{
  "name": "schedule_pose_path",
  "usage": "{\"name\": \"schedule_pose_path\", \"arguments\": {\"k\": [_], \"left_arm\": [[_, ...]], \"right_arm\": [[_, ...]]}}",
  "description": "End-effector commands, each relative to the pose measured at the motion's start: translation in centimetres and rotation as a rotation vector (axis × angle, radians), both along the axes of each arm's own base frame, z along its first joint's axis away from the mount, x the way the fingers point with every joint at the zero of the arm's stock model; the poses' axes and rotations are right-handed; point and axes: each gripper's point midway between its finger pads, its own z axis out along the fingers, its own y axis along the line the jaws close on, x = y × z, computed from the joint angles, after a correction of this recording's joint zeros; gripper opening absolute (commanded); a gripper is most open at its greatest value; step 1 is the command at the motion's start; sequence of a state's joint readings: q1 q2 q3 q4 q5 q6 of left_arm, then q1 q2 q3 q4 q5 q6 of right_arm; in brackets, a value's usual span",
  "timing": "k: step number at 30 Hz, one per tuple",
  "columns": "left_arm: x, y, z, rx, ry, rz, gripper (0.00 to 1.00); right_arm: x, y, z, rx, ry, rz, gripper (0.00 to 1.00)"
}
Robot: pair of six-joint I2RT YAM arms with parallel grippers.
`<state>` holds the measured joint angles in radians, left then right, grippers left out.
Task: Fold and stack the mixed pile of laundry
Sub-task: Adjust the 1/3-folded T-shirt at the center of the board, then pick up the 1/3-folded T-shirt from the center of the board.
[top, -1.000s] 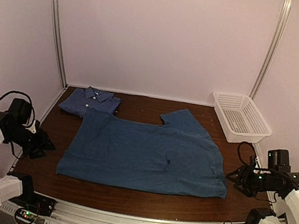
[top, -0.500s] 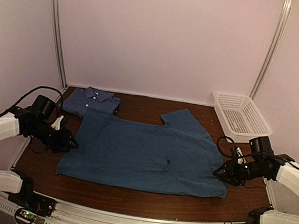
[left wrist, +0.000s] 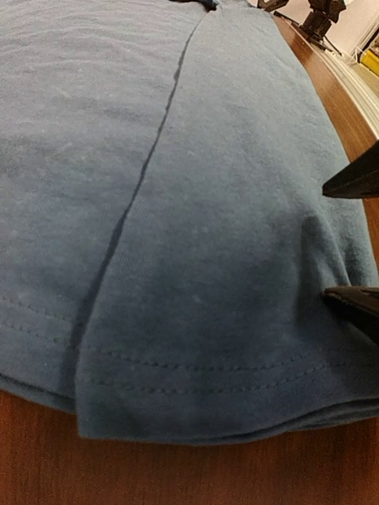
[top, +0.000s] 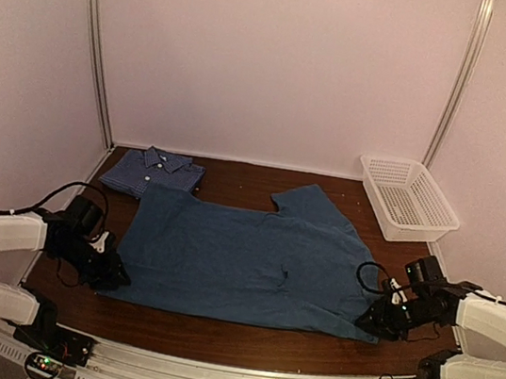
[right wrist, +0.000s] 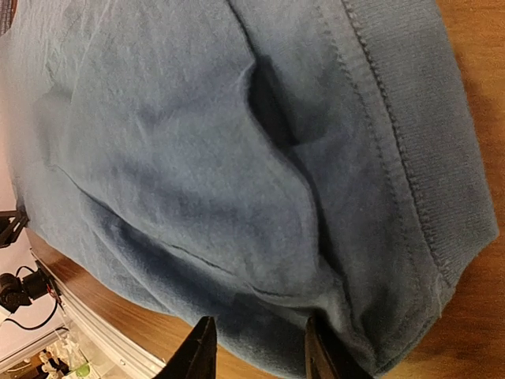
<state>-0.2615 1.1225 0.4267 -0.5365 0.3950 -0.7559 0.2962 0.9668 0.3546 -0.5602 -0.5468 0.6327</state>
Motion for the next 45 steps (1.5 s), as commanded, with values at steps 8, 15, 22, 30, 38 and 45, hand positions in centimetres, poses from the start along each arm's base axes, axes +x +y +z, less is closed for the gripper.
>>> {"name": "schedule_pose_path", "arguments": {"k": [8,15,22,30,38,45], "left_arm": [[12.6,0.3,14.0,0.17,-0.499,-0.073,0.67],[22.2,-0.8,20.9,0.229,-0.688,-0.097,0.68],[28.2,1.6,21.4,0.231,-0.704,-0.04,0.67],[31.4,3.1,19.1,0.286,-0.669,-0.047,0.65],[32.1,2.5,17.6,0.268,-0.642,-0.074,0.65],[33.0,2.9,17.1,0.293,-0.635,-0.068,0.65]], "right_arm": [[12.1,1.8,12.4,-0.024,-0.406,0.068,0.54],[25.4,3.8,15.9,-0.13,-0.554,0.131,0.5],[35.8,3.9,13.8,-0.298,-0.545,0.165,0.44],[39.9,1.9,7.1,-0.401,-0.443,0.169,0.42],[40.0,0.3,2.3,-0.514,-0.35,0.208,0.42],[39.3,0.5,-0.1,-0.521,-0.301,0.257,0.4]]}}
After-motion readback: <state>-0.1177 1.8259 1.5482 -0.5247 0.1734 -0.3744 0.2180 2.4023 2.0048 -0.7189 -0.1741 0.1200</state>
